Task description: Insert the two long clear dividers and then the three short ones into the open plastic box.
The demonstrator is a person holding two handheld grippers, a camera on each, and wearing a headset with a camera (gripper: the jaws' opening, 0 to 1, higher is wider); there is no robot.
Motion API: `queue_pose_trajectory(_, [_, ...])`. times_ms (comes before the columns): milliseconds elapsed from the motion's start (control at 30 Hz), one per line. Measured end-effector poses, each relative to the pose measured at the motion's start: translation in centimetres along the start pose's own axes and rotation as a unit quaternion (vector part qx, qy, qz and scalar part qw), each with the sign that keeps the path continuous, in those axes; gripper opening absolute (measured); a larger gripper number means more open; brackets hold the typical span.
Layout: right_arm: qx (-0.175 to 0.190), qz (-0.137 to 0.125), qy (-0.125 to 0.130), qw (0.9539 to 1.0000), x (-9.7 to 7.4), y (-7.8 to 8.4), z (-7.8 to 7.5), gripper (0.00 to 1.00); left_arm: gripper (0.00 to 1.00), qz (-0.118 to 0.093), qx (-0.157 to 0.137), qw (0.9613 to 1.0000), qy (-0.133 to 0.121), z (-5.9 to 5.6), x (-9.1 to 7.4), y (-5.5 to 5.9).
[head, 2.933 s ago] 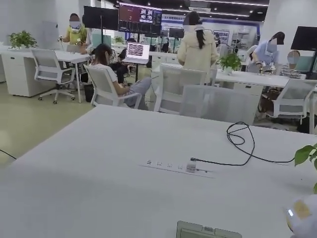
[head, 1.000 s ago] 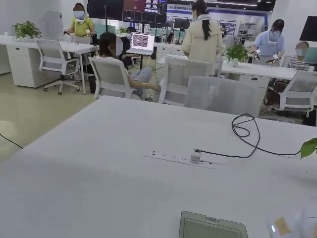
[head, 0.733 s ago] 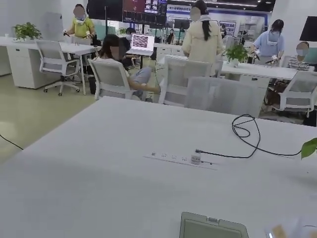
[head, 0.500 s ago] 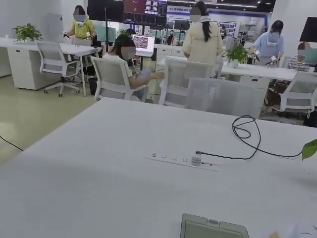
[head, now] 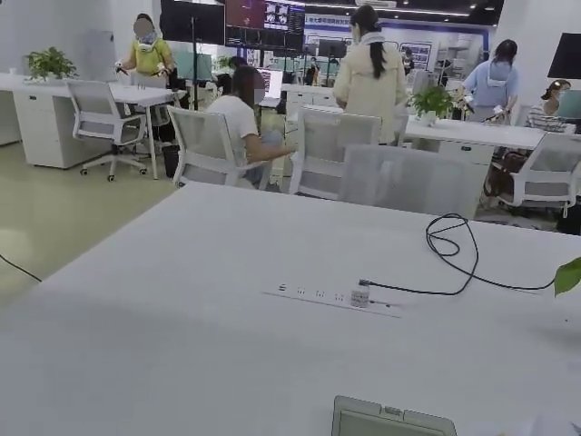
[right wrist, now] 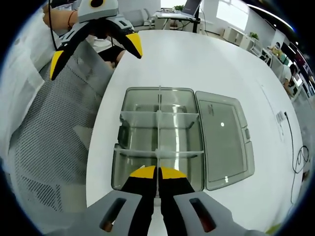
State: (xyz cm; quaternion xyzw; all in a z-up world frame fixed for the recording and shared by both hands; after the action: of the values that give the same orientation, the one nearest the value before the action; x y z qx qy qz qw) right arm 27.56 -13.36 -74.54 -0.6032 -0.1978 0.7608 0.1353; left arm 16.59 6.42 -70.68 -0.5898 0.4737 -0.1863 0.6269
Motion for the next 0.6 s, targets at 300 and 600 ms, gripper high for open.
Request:
queue_pose_trajectory(300, [0.003,-0.011,0.011,0.9999,-0.8,-0.1,0.3,0.07,0.85,0.0,0.002,1.0,-0.003,0.1,-0.2,-0.1])
queue_pose_trajectory(600, [0.01,-0.035,0.028,0.9989,-2.6,-0.3,1.4,0.13,0.87,0.003,0.006,1.0,-0.006,0.3,-0.4,-0.1])
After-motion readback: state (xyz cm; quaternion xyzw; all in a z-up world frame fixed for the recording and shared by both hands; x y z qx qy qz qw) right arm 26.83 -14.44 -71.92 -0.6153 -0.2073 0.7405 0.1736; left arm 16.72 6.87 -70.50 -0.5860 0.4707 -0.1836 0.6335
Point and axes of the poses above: the centre of the closed fingertips' face, and the gripper's own axes: x roughly forward along the fingers, z roughly to its left, y roughly out of its underside, the point moved 8 cm from there along -x, roughly backward along the fingers, and after that the axes turned 12 degrees about -y, right-handed, at the moved point
